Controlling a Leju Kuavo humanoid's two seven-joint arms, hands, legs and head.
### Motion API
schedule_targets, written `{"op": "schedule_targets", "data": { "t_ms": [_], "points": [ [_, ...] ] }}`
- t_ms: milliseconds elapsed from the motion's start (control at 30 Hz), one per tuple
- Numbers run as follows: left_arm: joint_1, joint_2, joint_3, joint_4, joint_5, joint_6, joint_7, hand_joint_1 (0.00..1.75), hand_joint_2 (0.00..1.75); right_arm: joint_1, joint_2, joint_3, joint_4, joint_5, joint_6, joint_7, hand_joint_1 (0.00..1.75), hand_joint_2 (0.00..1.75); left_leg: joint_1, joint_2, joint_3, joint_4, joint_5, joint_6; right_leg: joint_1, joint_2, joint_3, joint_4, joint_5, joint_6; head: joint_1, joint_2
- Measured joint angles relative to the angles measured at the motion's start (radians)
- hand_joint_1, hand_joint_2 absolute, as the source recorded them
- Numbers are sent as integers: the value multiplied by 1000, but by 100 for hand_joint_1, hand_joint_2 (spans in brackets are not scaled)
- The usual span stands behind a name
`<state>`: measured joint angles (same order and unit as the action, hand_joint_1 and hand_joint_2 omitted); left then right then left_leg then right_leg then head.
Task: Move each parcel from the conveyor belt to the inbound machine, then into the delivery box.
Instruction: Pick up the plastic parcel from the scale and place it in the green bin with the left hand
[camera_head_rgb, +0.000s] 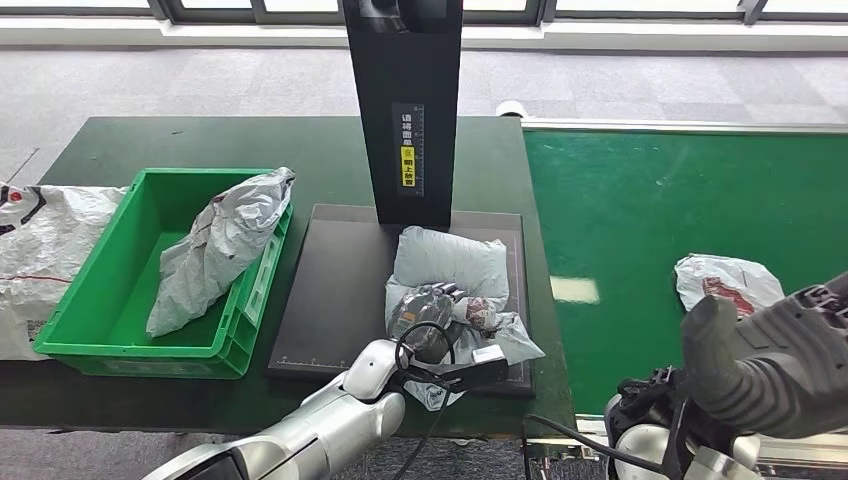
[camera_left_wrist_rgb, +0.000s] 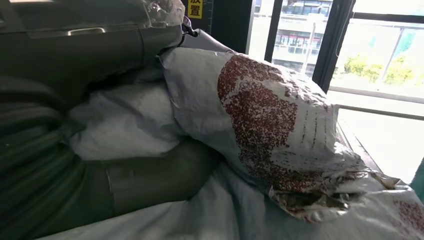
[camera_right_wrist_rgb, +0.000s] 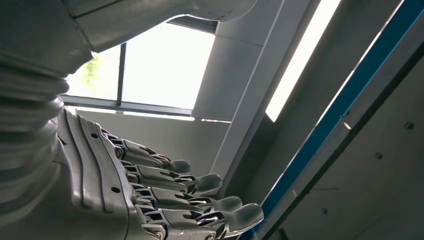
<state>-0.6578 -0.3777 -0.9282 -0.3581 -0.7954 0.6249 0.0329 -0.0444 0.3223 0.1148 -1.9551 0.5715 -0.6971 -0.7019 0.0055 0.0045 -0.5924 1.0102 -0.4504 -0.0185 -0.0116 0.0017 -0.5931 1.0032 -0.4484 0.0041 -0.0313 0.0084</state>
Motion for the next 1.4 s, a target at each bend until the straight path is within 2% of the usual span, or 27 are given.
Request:
{"op": "schedule_targets", "data": {
  "t_ms": [300,433,533,600,667,733,900,1100,1167,1267,1333,1400],
  "points": [
    [-21,0,-47,18,-71,-49,82,175,175,4,0,2,2,-7,0,0,0,175,0,0,5,0,-1,1,0,0,6,0,-1,0,0,0],
    [-23,0,-53,20,-117,5,118,175,175,4,0,2,2,-7,0,0,0,175,0,0,6,0,-1,2,0,0,7,0,-1,0,0,0],
    [-17,8,-48,-5,-248,60,181,175,175,4,0,2,3,-6,0,0,0,175,0,0,6,0,-1,1,0,0,6,0,-1,0,0,0],
    [7,24,-9,-75,-430,70,206,175,175,8,-1,2,3,-5,0,0,0,175,0,0,6,0,-1,1,0,0,6,0,-1,0,0,0],
    [50,45,75,-190,-621,71,213,175,175,12,-1,0,3,-4,0,0,0,175,0,0,5,0,-1,1,0,0,5,0,0,0,0,0],
    [89,68,159,-327,-726,72,228,175,175,14,-2,-3,3,-5,0,0,0,175,0,1,4,0,-1,1,0,1,3,0,-1,0,0,0],
    [121,123,268,-566,-767,72,262,175,175,23,-3,-8,3,-7,0,0,0,175,0,1,2,0,-1,1,0,1,1,0,-1,0,0,0],
    [123,227,280,-819,-773,72,375,175,175,31,-3,-17,2,-14,0,0,0,175,1,1,1,0,-1,1,1,1,0,1,-1,0,0,0],
    [127,258,284,-907,-773,72,352,175,175,31,-3,-20,2,-15,0,0,0,175,1,0,1,0,-1,1,1,0,0,1,-1,0,0,0],
    [164,278,333,-1045,-773,73,218,175,175,32,-3,-24,2,-15,0,0,0,175,1,0,0,0,-1,1,0,1,0,1,-1,0,0,0],
    [205,263,402,-1132,-773,73,94,175,175,33,-3,-28,2,-15,0,0,0,175,0,1,0,0,-1,1,0,1,-1,0,-1,0,0,0],
    [248,226,485,-1207,-773,73,-15,175,175,34,-3,-30,2,-15,0,0,0,175,0,1,0,0,-2,1,0,1,-1,0,-1,0,0,0]
  ]
}}
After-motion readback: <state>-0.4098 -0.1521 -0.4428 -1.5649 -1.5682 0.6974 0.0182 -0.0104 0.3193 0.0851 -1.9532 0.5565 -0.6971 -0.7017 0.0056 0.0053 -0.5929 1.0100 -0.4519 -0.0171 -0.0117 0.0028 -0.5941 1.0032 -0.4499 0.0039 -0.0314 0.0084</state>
